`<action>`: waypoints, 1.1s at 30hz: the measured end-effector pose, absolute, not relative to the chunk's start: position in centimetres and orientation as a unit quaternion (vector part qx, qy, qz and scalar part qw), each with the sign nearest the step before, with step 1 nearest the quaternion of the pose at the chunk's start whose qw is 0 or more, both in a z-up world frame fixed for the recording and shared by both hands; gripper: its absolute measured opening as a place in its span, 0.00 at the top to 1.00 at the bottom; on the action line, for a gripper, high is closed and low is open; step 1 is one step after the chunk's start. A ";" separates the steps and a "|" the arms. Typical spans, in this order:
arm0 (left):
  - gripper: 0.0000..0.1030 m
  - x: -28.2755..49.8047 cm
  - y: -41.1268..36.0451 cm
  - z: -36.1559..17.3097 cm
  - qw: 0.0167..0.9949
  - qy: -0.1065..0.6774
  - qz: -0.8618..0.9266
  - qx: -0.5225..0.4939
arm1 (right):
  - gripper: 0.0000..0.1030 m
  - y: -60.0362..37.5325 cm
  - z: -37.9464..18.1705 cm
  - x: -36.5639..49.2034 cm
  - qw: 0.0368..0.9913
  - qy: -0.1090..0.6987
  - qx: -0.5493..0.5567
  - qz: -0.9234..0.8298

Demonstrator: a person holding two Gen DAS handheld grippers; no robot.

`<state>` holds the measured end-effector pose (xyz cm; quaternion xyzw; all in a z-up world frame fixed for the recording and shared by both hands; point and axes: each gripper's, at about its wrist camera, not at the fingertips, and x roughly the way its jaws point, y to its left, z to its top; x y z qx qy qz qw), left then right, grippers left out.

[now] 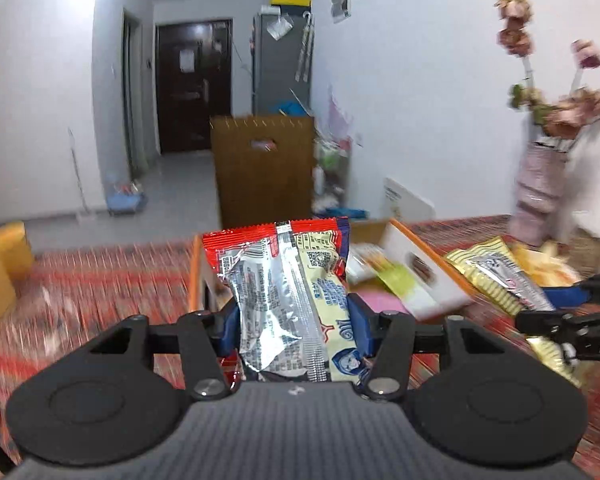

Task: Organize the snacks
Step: 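Carry both packets into the orange box and open both tools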

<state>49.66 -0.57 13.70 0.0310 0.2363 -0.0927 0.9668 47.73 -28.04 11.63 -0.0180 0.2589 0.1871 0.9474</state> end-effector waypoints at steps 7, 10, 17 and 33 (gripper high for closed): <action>0.48 61.5 -2.4 10.8 0.954 0.284 -0.096 0.027 | 0.57 -25.8 9.6 61.7 0.935 0.312 0.008 0.168; 0.48 64.8 -3.1 8.8 0.946 0.310 -0.091 0.025 | 0.57 -23.9 7.8 65.4 0.932 0.326 -0.017 0.157; 0.36 68.1 -3.6 4.7 0.924 0.373 -0.089 0.003 | 0.35 -20.9 4.3 68.6 0.928 0.347 -0.067 0.119; 0.20 63.8 -2.1 10.8 0.948 0.304 -0.083 0.036 | 0.15 -22.7 8.8 66.1 0.935 0.331 -0.041 0.116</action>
